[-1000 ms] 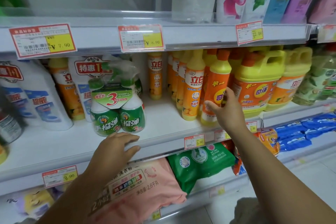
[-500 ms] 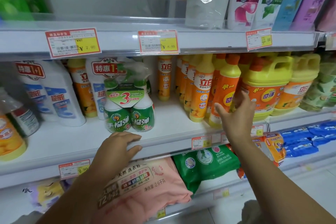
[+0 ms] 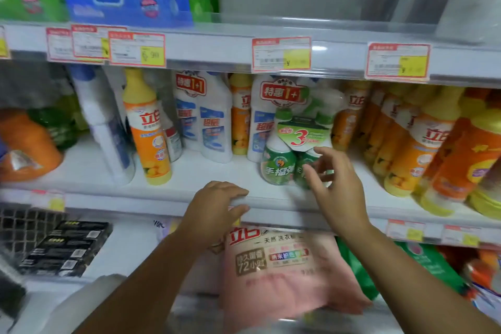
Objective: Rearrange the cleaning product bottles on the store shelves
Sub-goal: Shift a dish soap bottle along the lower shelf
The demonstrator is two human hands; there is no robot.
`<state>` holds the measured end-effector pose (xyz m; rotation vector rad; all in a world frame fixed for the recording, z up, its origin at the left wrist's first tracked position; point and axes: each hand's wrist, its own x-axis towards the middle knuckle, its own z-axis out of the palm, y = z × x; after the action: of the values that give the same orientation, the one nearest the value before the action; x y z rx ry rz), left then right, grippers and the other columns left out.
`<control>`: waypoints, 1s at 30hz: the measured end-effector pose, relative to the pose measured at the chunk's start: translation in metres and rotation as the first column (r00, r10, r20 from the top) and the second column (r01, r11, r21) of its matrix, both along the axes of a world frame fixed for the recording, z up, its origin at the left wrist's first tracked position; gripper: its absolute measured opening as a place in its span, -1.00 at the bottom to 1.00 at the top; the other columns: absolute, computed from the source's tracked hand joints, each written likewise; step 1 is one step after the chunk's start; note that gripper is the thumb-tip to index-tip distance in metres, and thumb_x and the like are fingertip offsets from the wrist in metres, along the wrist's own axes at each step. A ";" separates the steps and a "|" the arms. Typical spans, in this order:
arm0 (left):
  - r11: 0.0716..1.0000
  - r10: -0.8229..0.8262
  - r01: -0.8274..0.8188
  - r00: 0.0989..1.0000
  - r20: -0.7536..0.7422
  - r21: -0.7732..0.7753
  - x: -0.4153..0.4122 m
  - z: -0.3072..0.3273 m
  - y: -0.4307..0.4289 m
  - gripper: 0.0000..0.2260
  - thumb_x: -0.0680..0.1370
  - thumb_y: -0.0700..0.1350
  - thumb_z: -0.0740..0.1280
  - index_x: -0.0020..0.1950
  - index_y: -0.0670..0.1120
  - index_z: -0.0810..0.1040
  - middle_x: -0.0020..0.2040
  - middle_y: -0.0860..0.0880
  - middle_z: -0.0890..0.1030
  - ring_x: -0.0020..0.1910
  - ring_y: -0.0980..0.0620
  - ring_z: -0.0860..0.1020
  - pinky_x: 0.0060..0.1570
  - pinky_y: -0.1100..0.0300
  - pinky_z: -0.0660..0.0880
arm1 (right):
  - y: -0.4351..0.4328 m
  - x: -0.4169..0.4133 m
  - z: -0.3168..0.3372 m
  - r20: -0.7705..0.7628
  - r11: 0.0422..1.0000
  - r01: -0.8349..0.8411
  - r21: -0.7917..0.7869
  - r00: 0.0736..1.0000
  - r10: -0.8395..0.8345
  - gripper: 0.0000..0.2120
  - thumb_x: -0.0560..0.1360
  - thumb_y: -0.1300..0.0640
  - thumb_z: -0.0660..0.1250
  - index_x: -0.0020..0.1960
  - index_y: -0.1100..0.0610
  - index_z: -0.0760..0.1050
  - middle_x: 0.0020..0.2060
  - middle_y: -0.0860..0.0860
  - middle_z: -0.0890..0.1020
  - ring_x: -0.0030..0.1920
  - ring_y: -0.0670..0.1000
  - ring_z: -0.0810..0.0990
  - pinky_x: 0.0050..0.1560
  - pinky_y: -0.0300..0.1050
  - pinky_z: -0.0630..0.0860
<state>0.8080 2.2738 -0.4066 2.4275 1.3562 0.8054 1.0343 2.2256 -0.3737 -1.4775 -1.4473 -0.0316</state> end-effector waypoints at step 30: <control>0.985 0.169 -0.169 0.986 -0.006 0.026 -0.105 -0.018 0.019 -0.51 0.37 0.23 0.16 0.14 0.02 0.61 0.10 0.05 0.63 0.12 0.01 0.52 0.20 0.14 0.38 | 0.078 -0.145 0.032 -0.312 0.799 -0.585 -0.138 0.791 0.526 -0.53 0.38 0.17 0.50 0.22 0.07 0.41 0.09 -0.09 0.60 0.08 -0.18 0.57 0.07 -0.35 0.49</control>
<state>0.7031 2.2926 -0.4248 2.3607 1.5812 0.8583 0.8895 2.3040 -0.3422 -1.1144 -1.6544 0.6973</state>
